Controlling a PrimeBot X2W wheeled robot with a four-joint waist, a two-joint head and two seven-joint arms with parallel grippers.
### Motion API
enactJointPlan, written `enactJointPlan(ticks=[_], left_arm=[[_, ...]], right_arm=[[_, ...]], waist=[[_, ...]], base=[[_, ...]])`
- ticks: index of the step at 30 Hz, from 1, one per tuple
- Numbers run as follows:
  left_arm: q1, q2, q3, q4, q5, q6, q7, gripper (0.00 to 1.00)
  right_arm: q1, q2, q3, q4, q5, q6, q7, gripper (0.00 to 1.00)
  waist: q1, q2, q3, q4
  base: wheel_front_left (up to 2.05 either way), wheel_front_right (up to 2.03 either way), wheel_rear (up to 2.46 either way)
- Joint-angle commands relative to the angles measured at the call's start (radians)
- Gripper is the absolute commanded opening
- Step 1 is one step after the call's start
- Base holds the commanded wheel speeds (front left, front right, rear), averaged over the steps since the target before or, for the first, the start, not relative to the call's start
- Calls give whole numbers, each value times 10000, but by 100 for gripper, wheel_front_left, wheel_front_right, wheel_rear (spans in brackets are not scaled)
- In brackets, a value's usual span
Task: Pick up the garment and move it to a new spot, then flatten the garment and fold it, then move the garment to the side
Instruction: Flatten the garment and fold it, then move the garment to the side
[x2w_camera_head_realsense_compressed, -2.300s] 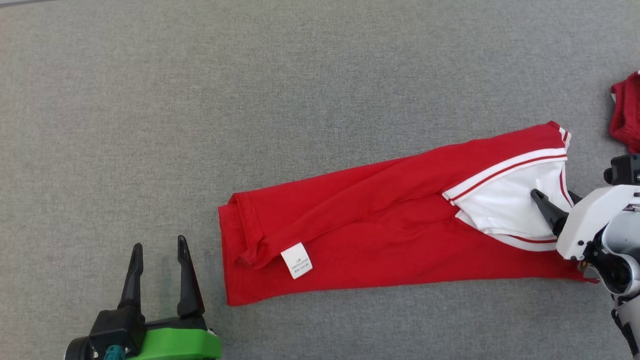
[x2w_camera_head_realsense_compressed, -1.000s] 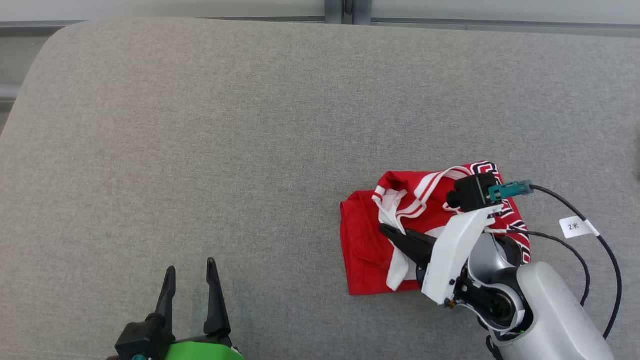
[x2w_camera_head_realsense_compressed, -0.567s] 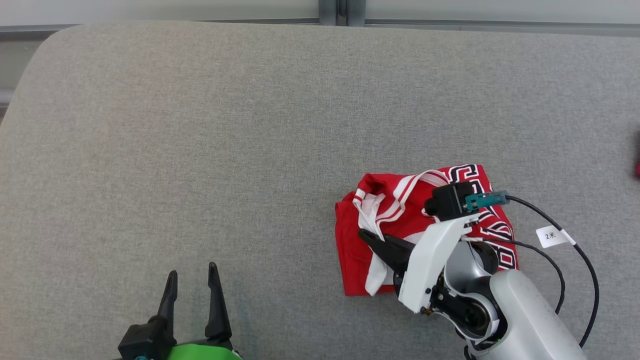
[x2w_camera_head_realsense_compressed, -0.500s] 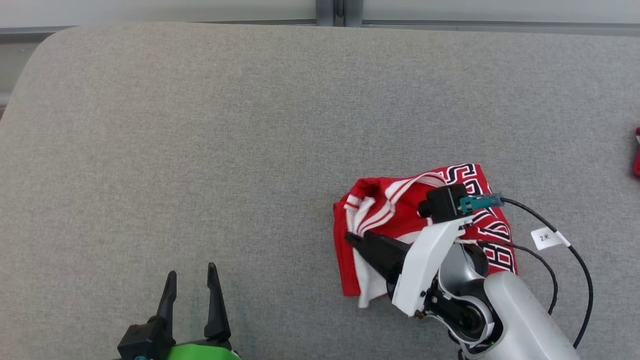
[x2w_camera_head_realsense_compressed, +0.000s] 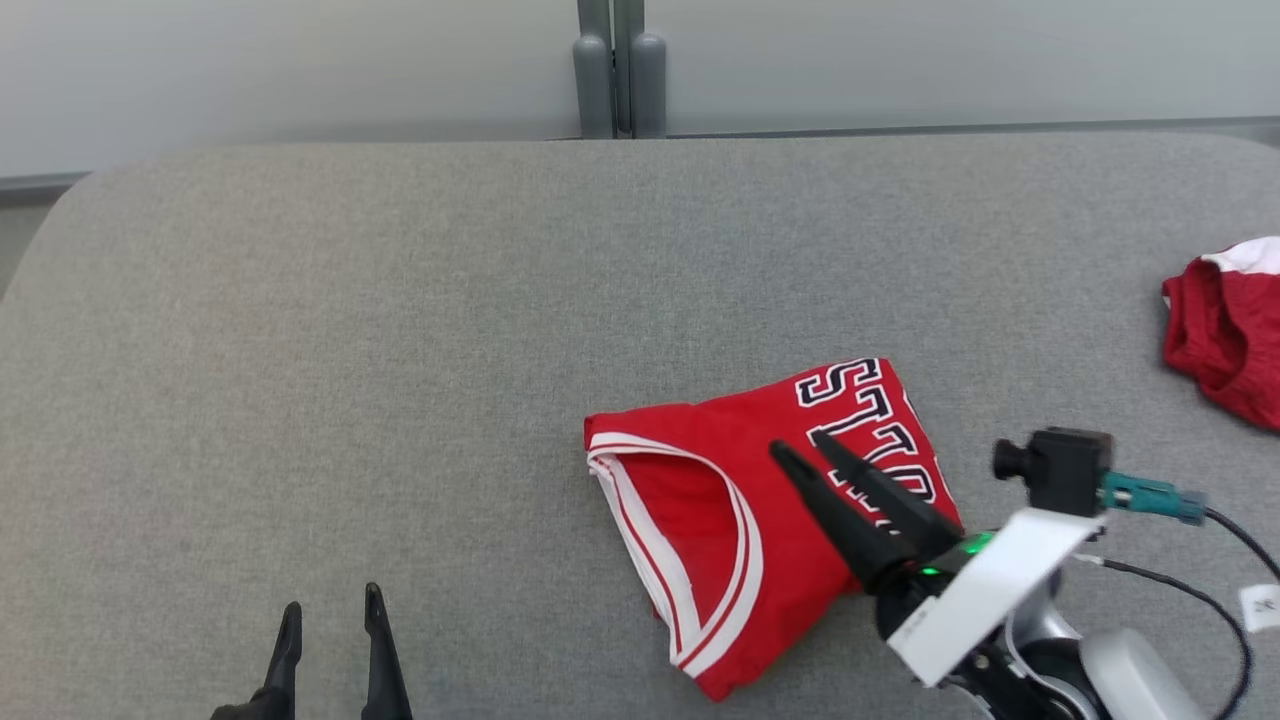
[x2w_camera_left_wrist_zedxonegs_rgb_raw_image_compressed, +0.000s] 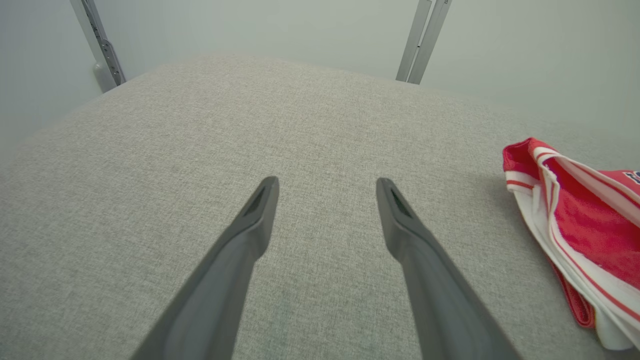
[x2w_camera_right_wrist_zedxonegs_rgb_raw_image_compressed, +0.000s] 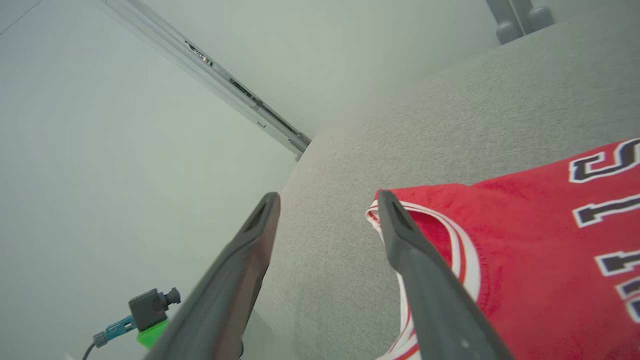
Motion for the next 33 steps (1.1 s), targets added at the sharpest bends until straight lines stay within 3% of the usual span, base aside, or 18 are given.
enactJointPlan(ticks=[1, 3, 7, 11, 13, 18, 27, 30, 33], left_arm=[[284, 21, 97, 6, 57, -24, -30, 100], [431, 21, 123, -11, 75, -81, -28, 100], [554, 21, 205, -50, 213, -189, -28, 100], [510, 23, 257, 0, 453, -381, -28, 100], [506, 24, 312, 45, 543, -444, -30, 100], [408, 21, 469, 56, 754, -602, -28, 100], [235, 23, 654, -68, 892, -771, -30, 100], [171, 24, 653, -199, 918, -787, -30, 100], [34, 23, 571, -294, 911, -781, -28, 100]], right_arm=[[384, -288, -346, -37, -306, 2, -441, 100], [866, -835, -1024, 183, -1092, 2, -1221, 100], [1569, -1303, -2595, 1319, -2735, 0, -3319, 100], [1913, -1763, -3789, 2914, -5633, 0, -5378, 100], [1882, -1501, -4462, 3454, -6432, 2, -5590, 100], [2074, -1049, -5504, 3264, -7935, 0, -5616, 100], [2012, -801, -5294, 3258, -8033, -4, -5624, 100], [1620, -792, -4723, 3123, -7464, -4, -5624, 100], [972, -1042, -3660, 3364, -6186, -3, -5503, 100]], waist=[[0, 0, -768, -542], [0, 0, -1007, -669], [0, 0, -1252, -843], [0, 0, -1435, -900], [0, 0, -1504, -921], [0, 0, -1528, -971], [0, 0, -1374, -1016], [0, 0, -1240, -959], [0, 0, -1044, -824]], base=[[0, 0, 0], [0, 0, 0], [0, 0, 0], [0, 0, 0], [0, 0, 0], [0, 0, 0], [0, 0, 0], [0, 0, 0], [0, 0, 0]])
